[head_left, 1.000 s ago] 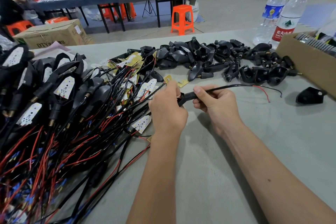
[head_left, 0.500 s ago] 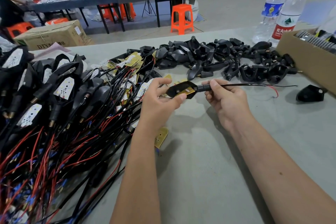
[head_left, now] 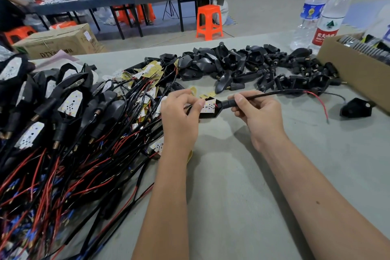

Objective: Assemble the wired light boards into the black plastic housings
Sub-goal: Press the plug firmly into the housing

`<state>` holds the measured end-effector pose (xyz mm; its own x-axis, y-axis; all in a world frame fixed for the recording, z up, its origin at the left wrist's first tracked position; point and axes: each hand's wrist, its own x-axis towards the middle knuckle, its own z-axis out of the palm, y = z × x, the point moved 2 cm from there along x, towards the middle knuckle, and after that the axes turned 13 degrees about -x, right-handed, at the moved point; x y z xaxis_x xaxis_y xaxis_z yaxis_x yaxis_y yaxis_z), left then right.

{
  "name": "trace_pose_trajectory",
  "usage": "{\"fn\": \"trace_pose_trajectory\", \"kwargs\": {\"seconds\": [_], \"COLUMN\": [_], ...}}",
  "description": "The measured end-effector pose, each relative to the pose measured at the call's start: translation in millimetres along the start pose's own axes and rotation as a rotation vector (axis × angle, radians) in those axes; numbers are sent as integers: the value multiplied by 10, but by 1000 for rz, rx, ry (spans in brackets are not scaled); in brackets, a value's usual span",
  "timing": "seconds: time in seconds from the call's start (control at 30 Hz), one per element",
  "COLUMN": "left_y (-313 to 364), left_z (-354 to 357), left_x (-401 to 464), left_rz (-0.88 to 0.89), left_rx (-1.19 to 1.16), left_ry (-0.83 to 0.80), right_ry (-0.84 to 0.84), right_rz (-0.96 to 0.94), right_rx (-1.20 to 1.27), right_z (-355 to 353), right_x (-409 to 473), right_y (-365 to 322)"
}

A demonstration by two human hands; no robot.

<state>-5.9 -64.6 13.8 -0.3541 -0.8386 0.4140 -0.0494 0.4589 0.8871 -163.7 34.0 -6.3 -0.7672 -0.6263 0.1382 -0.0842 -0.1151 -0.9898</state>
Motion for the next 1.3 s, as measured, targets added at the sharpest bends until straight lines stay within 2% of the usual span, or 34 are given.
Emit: {"fn": "trace_pose_trajectory", "kwargs": {"seconds": [0.1, 0.23, 0.33, 0.43, 0.63, 0.73, 0.9, 1.1, 1.3], "left_y": [-14, -47, -51, -34, -12, -40, -59, -70, -92], "left_z": [65, 108, 64, 63, 28, 20, -9, -57, 2], "left_x": [-22, -66, -71, -75, -73, -71, -47, -29, -79], "left_rz": [-228, -355, -372, -386, -189, -277, -370, -394, -434], "left_rx": [-88, -234, -422, -563, -388, -497, -614, -595, -644], "left_ry": [23, 183, 302, 307, 306, 303, 257, 259, 265], "right_ry": [26, 37, -80, -109, -10, 31, -21, 14, 7], "right_rz": [-56, -135, -95, -41, 136, 196, 228, 251, 245], "right_rx": [-18, -12, 43, 145, 299, 282, 205, 270, 208], "right_z": [3, 13, 20, 19, 24, -10, -48, 9, -30], "right_x": [-13, -44, -38, -46, -25, -25, -39, -56, -59], "right_y": [-17, -71, -79, -89, -61, -42, -42, -63, -60]}}
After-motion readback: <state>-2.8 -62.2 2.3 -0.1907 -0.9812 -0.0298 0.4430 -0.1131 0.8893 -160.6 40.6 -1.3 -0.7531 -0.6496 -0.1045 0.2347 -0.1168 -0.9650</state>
